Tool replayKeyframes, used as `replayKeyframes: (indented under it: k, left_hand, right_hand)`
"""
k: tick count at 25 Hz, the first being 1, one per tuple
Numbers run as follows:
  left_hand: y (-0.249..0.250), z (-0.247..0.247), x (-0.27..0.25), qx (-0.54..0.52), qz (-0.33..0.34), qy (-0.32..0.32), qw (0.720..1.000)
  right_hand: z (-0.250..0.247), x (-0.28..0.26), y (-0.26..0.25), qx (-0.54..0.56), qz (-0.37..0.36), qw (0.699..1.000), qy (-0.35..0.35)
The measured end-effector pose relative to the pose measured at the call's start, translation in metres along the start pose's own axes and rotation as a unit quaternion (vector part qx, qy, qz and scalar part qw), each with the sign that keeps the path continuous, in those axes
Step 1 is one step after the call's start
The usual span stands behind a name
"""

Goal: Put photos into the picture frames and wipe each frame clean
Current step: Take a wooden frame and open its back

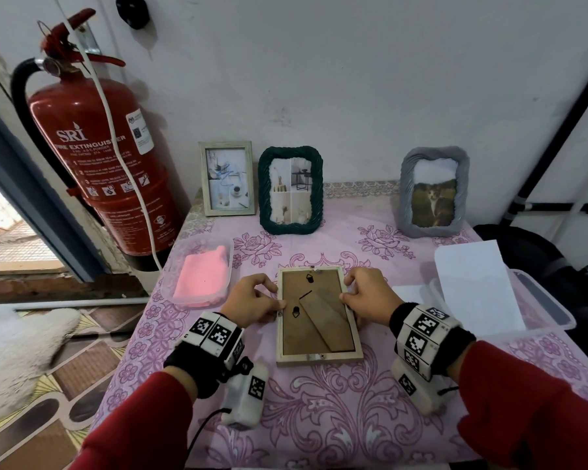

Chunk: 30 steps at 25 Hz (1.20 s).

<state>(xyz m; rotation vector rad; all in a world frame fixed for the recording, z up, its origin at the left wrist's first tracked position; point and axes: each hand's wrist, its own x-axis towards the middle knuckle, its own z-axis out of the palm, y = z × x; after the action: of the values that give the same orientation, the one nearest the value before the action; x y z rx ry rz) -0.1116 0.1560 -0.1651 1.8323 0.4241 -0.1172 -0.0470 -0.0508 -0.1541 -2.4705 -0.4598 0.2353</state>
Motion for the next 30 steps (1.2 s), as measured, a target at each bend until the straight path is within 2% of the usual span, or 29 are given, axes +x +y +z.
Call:
replayKeyframes:
  k: [4,8,10,12,15,17,19,21,23,26,30]
  left_hand:
    - [-0.001,0.001,-0.003,0.006,0.006,0.01,1.0]
    - [0.002,-0.003,-0.012,0.089,0.026,-0.013,0.996]
    - [0.004,-0.003,-0.019,0.189,0.078,0.005,0.979]
    - [0.01,0.0,-0.031,0.256,0.163,0.029,0.952]
    - [0.014,0.004,-0.046,0.257,0.249,-0.032,0.933]
    - [0.014,0.004,-0.052,0.256,0.257,-0.101,0.927]
    - [0.011,0.004,-0.056,0.29,0.253,-0.162,0.909]
    - [0.007,0.008,-0.056,0.327,0.26,-0.195,0.887]
    - [0.003,0.011,-0.056,0.328,0.273,-0.192,0.884]
    - [-0.002,0.012,-0.054,0.309,0.274,-0.174,0.894]
    - [-0.002,0.013,-0.052,0.305,0.259,-0.188,0.897]
  right_hand:
    - [0.001,-0.002,0.003,0.003,0.008,1.0,0.002]
    - [-0.013,0.002,0.004,0.058,0.044,0.995,-0.062]
    - [-0.018,0.01,0.003,-0.001,0.021,0.999,-0.049]
    - [-0.02,0.018,-0.002,-0.05,-0.015,0.998,-0.024]
    - [-0.019,0.033,-0.011,-0.069,-0.062,0.995,-0.031]
    - [-0.018,0.042,-0.015,-0.055,-0.083,0.995,-0.03]
    - [-0.017,0.05,-0.017,-0.037,-0.086,0.995,-0.04]
    - [-0.014,0.055,-0.018,-0.029,-0.077,0.995,-0.056]
    - [-0.012,0.059,-0.019,-0.046,-0.078,0.994,-0.057]
    - [-0.013,0.063,-0.021,-0.075,-0.086,0.992,-0.057]
    - [-0.014,0.067,-0.021,-0.092,-0.092,0.99,-0.056]
